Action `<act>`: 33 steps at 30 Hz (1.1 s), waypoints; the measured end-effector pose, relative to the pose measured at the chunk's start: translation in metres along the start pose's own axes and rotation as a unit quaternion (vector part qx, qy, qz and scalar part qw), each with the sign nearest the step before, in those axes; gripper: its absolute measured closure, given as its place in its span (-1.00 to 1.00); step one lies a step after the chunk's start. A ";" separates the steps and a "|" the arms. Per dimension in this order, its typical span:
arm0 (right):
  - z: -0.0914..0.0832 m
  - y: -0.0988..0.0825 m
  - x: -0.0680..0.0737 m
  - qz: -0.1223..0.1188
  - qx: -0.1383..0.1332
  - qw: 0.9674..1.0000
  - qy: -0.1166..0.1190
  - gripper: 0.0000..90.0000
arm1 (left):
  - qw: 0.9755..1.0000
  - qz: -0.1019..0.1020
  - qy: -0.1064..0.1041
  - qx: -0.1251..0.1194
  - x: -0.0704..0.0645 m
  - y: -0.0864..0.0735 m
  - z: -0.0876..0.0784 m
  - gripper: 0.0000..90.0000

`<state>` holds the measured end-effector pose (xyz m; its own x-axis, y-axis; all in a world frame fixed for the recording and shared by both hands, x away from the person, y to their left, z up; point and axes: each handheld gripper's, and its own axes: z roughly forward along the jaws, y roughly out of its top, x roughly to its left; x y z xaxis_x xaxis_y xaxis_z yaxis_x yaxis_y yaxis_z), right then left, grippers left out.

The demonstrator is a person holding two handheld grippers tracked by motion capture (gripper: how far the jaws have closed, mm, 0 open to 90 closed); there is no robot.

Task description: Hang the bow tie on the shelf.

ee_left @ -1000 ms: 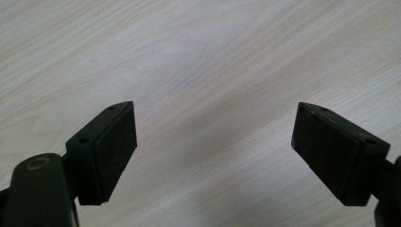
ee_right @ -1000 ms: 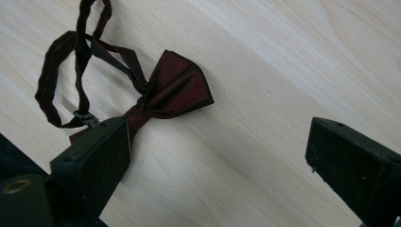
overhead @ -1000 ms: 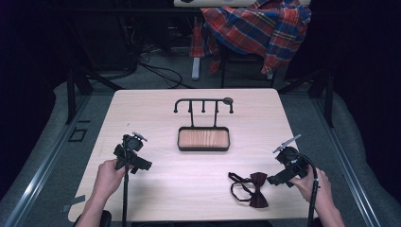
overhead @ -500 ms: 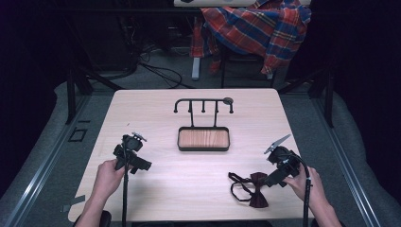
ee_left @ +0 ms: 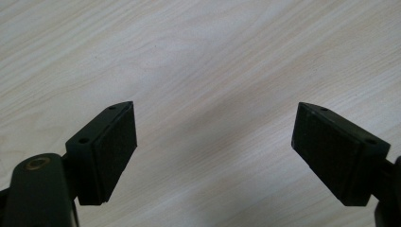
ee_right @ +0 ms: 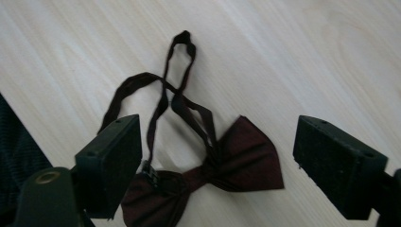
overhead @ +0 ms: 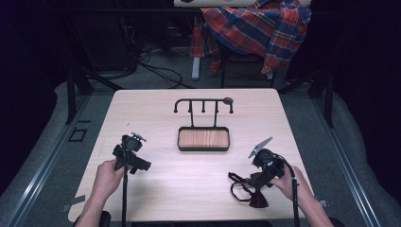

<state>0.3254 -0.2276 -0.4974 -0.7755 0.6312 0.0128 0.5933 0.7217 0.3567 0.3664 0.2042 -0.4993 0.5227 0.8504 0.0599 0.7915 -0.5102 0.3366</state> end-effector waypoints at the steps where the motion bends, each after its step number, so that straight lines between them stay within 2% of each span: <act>1: 0.000 0.000 0.000 0.000 0.000 1.000 0.000 -0.62 | 1.000 0.000 0.000 0.000 0.000 0.000 0.000 -0.67; 2: 0.004 0.003 0.004 -0.011 0.006 1.000 0.004 -0.49 | 1.000 0.000 0.000 0.000 0.000 0.000 0.000 -0.67; 3: 0.004 0.003 0.004 -0.011 0.006 1.000 0.004 -0.49 | 1.000 0.000 0.000 0.000 0.000 0.000 0.000 -0.67; 4: 0.008 0.005 0.007 -0.026 0.022 0.999 -0.005 -0.39 | 1.000 0.001 -0.001 0.001 0.000 0.000 0.000 -0.67; 6: 0.010 0.005 0.008 -0.025 0.019 1.000 0.000 -0.34 | 1.000 0.000 -0.001 0.001 0.000 0.000 0.000 -0.67; 8: 0.014 0.006 0.009 -0.032 0.027 0.999 -0.006 -0.12 | 1.000 0.000 0.000 0.001 0.000 0.000 0.000 -0.67; 9: 0.014 0.006 0.009 -0.032 0.027 0.999 -0.006 -0.12 | 1.000 0.000 0.000 0.001 0.000 0.000 0.000 -0.67; 10: 0.017 0.007 0.009 -0.034 0.031 0.999 -0.010 -0.02 | 1.000 0.001 0.000 0.002 0.000 0.000 0.000 -0.67; 13: 0.020 0.008 0.010 -0.045 0.044 0.998 -0.018 0.06 | 1.000 0.002 0.001 0.003 -0.001 0.000 0.000 -0.67; 14: 0.023 0.008 0.010 -0.039 0.037 0.998 -0.015 0.08 | 1.000 0.002 0.002 0.003 -0.001 0.000 0.001 -0.67; 15: 0.023 0.010 0.010 -0.053 0.052 0.997 -0.021 0.12 | 1.000 0.002 0.002 0.003 -0.001 0.000 0.001 -0.67; 19: 0.028 0.012 0.012 -0.060 0.059 0.996 -0.017 0.18 | 1.000 0.002 0.001 0.004 -0.001 0.001 0.001 -0.67; 22: 0.034 0.014 0.015 -0.073 0.078 0.994 -0.019 0.22 | 1.000 0.002 0.001 0.005 -0.002 0.001 0.001 -0.67; 26: 0.038 0.014 0.016 -0.072 0.077 0.994 -0.013 0.25 | 1.000 0.003 0.001 0.005 -0.002 0.001 0.001 -0.67; 27: 0.038 0.014 0.016 -0.080 0.084 0.993 -0.020 0.26 | 1.000 0.003 0.001 0.005 -0.002 0.001 0.001 -0.67; 29: 0.039 0.013 0.017 -0.076 0.084 0.993 -0.016 0.28 | 1.000 0.003 0.001 0.006 -0.001 0.001 0.002 -0.67; 30: 0.040 0.014 0.017 -0.081 0.091 0.992 -0.021 0.29 | 1.000 0.003 0.001 0.006 -0.002 0.000 0.001 -0.67; 33: 0.041 0.013 0.017 -0.082 0.088 0.993 -0.022 0.43 | 1.000 0.003 0.002 0.006 -0.002 0.000 0.001 -0.67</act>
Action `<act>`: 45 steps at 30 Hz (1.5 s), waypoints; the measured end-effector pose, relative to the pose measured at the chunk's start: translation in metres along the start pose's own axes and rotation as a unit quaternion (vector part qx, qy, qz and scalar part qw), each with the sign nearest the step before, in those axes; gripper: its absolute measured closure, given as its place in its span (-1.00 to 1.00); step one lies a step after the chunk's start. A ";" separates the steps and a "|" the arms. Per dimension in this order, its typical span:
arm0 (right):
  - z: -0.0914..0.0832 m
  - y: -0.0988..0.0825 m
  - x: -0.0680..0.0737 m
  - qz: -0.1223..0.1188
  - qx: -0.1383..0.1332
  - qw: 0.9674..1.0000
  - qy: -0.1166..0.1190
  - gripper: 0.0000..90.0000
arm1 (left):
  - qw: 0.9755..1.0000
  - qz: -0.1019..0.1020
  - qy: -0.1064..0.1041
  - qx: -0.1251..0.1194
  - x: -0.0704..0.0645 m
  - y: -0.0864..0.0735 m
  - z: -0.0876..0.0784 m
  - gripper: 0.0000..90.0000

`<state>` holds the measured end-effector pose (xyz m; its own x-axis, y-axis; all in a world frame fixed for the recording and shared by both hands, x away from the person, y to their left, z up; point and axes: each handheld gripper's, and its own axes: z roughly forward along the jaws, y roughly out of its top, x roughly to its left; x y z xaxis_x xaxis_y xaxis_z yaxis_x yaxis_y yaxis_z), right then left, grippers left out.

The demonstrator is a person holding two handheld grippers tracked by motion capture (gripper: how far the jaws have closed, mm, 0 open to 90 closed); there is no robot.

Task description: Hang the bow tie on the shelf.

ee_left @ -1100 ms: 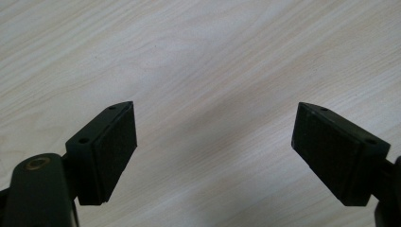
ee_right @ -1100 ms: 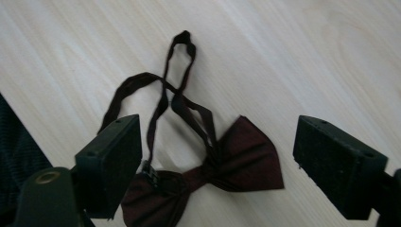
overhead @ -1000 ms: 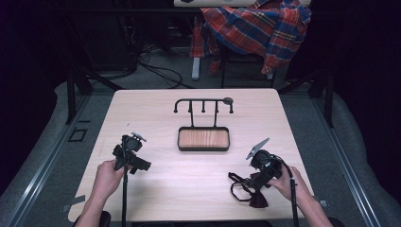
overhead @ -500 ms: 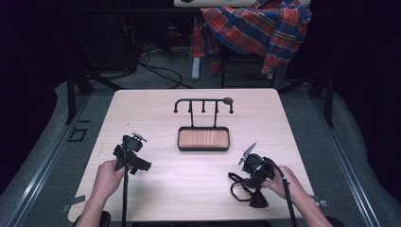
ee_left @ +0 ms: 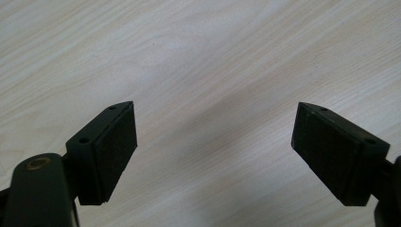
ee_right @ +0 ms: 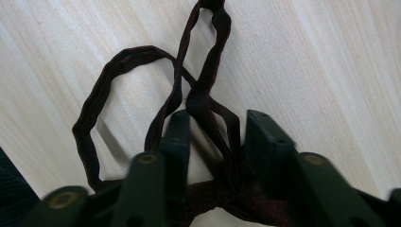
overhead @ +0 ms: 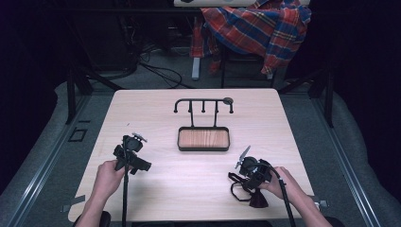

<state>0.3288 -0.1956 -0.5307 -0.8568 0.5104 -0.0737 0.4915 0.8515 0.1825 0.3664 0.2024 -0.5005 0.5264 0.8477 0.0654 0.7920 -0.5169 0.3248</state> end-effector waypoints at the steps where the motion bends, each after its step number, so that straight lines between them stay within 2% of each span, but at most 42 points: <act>1: -0.001 0.000 0.000 -0.001 -0.002 1.000 0.000 0.54 | 1.000 -0.001 0.000 0.001 0.000 0.000 0.000 -0.66; 9: 0.002 -0.001 0.000 -0.002 0.003 1.000 0.000 0.65 | 1.000 0.000 0.001 0.001 0.000 0.000 0.000 -0.66; 18: 0.006 -0.001 -0.001 -0.001 0.008 1.000 -0.004 0.62 | 1.000 0.001 0.003 0.002 0.000 0.000 0.000 -0.66; 20: 0.006 -0.001 -0.001 -0.001 0.010 1.000 -0.006 0.67 | 1.000 0.002 0.003 0.003 0.000 0.000 0.000 -0.66; 25: 0.006 -0.001 -0.001 -0.001 0.015 1.000 -0.014 0.93 | 1.000 0.002 0.004 0.003 0.000 0.000 0.000 -0.66; 31: 0.003 -0.002 -0.001 -0.003 0.017 1.000 -0.020 0.95 | 1.000 0.002 0.005 0.003 0.000 0.000 0.000 -0.66; 35: -0.001 -0.003 -0.004 0.010 0.002 1.000 -0.021 0.96 | 1.000 0.002 0.005 0.003 0.000 -0.001 0.000 -0.66; 36: -0.003 -0.003 -0.004 0.009 0.002 1.000 -0.028 0.96 | 1.000 0.002 0.005 0.002 0.000 -0.001 0.000 -0.66; 40: -0.010 -0.005 -0.006 0.027 -0.021 0.999 -0.031 0.96 | 1.000 0.002 0.005 0.004 0.000 -0.001 0.001 -0.66; 45: -0.018 -0.007 -0.006 0.031 -0.031 0.998 -0.052 0.96 | 1.000 0.002 0.005 0.003 0.000 -0.001 0.001 -0.66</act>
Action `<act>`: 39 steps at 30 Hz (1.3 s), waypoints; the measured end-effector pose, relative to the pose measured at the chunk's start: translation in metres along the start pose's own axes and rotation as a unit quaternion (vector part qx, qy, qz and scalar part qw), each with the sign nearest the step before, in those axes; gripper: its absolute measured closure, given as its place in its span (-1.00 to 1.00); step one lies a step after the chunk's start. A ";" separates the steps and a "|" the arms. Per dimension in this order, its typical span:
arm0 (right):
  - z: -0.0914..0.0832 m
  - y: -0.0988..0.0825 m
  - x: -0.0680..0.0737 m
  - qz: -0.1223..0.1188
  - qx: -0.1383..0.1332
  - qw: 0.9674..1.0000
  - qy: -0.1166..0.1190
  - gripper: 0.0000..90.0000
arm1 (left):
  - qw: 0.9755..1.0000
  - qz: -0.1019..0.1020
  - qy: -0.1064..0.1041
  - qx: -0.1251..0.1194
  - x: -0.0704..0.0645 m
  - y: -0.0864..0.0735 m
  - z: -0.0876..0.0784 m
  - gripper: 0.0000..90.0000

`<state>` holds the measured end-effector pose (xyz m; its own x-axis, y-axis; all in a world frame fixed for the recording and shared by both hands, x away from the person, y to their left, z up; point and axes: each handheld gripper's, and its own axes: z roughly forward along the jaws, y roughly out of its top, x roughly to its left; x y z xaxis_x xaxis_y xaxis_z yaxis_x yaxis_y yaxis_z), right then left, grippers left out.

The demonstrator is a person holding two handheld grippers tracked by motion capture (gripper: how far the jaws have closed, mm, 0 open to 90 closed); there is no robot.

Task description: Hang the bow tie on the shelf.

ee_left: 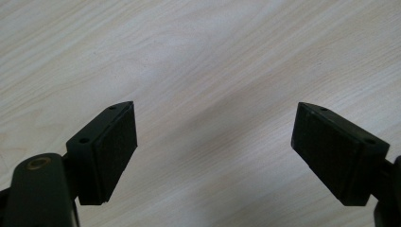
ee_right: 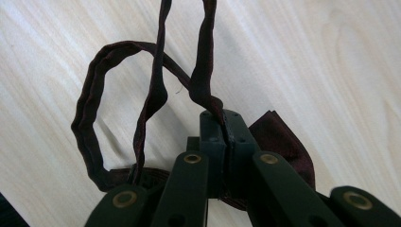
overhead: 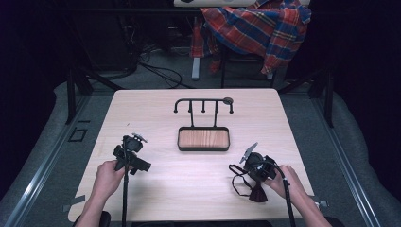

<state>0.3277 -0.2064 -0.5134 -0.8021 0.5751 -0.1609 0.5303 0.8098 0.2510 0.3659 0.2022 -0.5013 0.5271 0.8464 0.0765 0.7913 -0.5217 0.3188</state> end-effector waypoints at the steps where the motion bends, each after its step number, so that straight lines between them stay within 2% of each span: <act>1: -0.001 0.000 0.000 0.002 -0.006 1.000 0.001 0.96 | 1.000 0.000 0.000 0.000 0.000 0.000 0.000 -0.66; 4: -0.005 -0.001 -0.001 0.006 -0.012 1.000 -0.010 0.96 | 1.000 0.000 0.000 0.000 0.000 0.000 0.000 -0.66; 6: -0.007 -0.001 -0.001 0.015 -0.025 1.000 -0.011 0.96 | 1.000 0.000 0.000 0.000 0.000 0.000 0.000 -0.66; 7: -0.009 -0.001 -0.001 0.012 -0.021 1.000 -0.019 0.96 | 1.000 0.000 0.000 0.000 0.000 0.000 0.000 -0.66; 8: -0.008 -0.002 -0.001 0.018 -0.031 0.999 -0.015 0.96 | 1.000 0.000 0.000 0.000 0.000 0.000 0.000 -0.66; 10: -0.011 -0.001 -0.002 0.019 -0.031 0.999 -0.023 0.96 | 1.000 0.000 0.000 0.000 0.000 0.000 0.000 -0.66; 11: -0.010 -0.002 -0.001 0.028 -0.043 0.998 -0.021 0.96 | 1.000 0.001 0.001 0.000 0.000 0.000 0.000 -0.66; 13: -0.015 -0.002 -0.003 0.023 -0.039 0.998 -0.031 0.96 | 1.000 0.000 0.000 0.000 0.000 0.000 0.000 -0.66; 14: -0.014 -0.003 -0.002 0.034 -0.056 0.997 -0.028 0.96 | 1.000 0.000 0.000 0.000 0.000 0.000 0.000 -0.66; 15: -0.017 -0.002 -0.003 0.026 -0.044 0.998 -0.036 0.96 | 1.000 0.000 0.001 0.000 0.000 0.000 0.000 -0.66; 20: -0.022 -0.003 -0.006 0.036 -0.056 0.997 -0.044 0.96 | 1.000 0.000 0.000 0.000 0.000 0.000 0.000 -0.66; 21: -0.021 -0.003 -0.005 0.045 -0.069 0.996 -0.043 0.96 | 1.000 0.000 0.000 0.000 0.000 0.000 0.000 -0.66; 22: -0.023 -0.003 -0.006 0.041 -0.062 0.996 -0.048 0.96 | 1.000 0.000 0.000 0.001 0.000 0.000 0.000 -0.66; 26: -0.025 -0.003 -0.007 0.046 -0.068 0.995 -0.050 0.96 | 1.000 0.000 0.001 0.001 0.000 0.000 0.001 -0.66; 31: -0.030 -0.003 -0.009 0.046 -0.071 0.994 -0.064 0.96 | 1.000 0.002 0.001 0.002 0.000 0.000 0.001 -0.66; 39: -0.031 -0.003 -0.011 0.049 -0.077 0.994 -0.066 0.96 | 1.000 0.004 0.004 0.004 -0.001 0.000 0.001 -0.66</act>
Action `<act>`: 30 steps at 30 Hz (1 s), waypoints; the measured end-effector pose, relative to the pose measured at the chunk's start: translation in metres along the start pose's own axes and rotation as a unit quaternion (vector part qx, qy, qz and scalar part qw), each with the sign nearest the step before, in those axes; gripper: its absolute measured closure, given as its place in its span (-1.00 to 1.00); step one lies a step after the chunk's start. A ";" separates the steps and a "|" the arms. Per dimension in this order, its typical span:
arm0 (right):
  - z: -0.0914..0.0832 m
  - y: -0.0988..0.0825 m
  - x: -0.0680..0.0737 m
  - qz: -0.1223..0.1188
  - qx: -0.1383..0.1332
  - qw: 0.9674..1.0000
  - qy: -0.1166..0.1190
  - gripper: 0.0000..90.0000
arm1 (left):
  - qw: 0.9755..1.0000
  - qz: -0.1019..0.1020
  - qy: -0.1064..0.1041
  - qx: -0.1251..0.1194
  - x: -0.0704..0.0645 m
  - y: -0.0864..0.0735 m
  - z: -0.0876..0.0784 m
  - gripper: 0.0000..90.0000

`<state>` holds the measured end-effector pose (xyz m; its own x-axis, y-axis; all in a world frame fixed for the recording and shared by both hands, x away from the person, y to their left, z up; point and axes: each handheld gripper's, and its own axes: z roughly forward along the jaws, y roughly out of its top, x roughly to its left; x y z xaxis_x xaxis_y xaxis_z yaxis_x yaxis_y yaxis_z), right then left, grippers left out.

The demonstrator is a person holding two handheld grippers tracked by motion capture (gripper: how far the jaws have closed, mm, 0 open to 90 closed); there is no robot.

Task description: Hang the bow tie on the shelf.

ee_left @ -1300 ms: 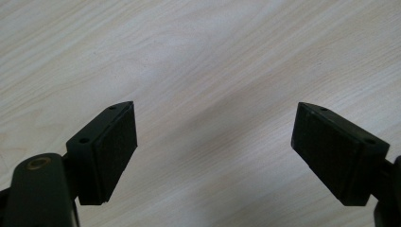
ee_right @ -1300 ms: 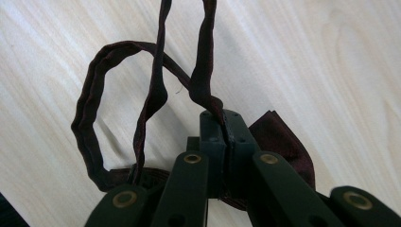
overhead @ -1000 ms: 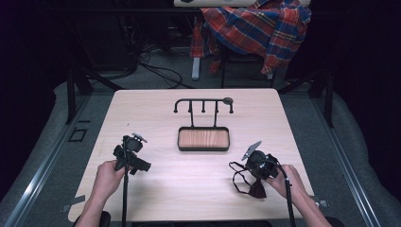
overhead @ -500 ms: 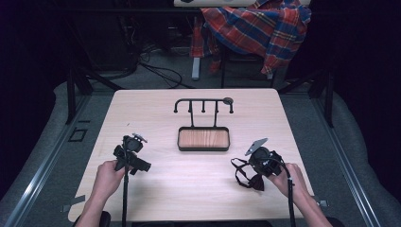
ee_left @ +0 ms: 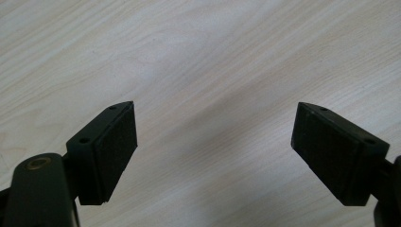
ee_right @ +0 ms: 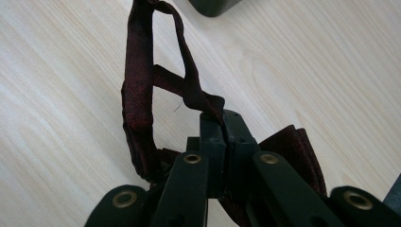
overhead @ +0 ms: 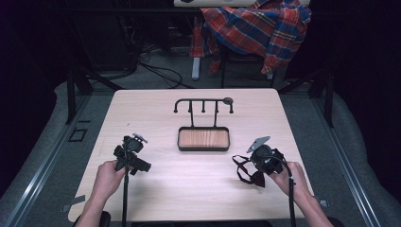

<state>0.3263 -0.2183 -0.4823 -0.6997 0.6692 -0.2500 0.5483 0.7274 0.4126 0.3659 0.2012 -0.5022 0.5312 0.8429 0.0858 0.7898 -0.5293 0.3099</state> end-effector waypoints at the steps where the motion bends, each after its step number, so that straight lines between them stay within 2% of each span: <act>1: 0.000 0.000 0.000 0.000 0.000 1.000 -0.002 0.96 | 1.000 -0.001 0.000 -0.001 0.000 0.000 0.000 -0.66; 7: -0.001 0.004 -0.001 0.006 -0.011 1.000 -0.005 0.96 | 1.000 -0.002 -0.001 -0.001 0.000 0.000 0.000 -0.66; 8: -0.003 0.005 -0.002 0.001 -0.004 1.000 -0.008 0.96 | 1.000 -0.001 -0.001 -0.002 0.000 0.000 0.000 -0.66; 30: -0.005 0.019 -0.008 0.007 -0.015 1.000 -0.008 0.96 | 1.000 -0.004 0.000 -0.002 0.000 -0.001 0.000 -0.66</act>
<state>0.3399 -0.2100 -0.4681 -0.6842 0.6820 -0.2584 0.5440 0.7132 0.4420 0.3649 0.2024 -0.5022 0.5249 0.8471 0.0828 0.7929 -0.5221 0.3142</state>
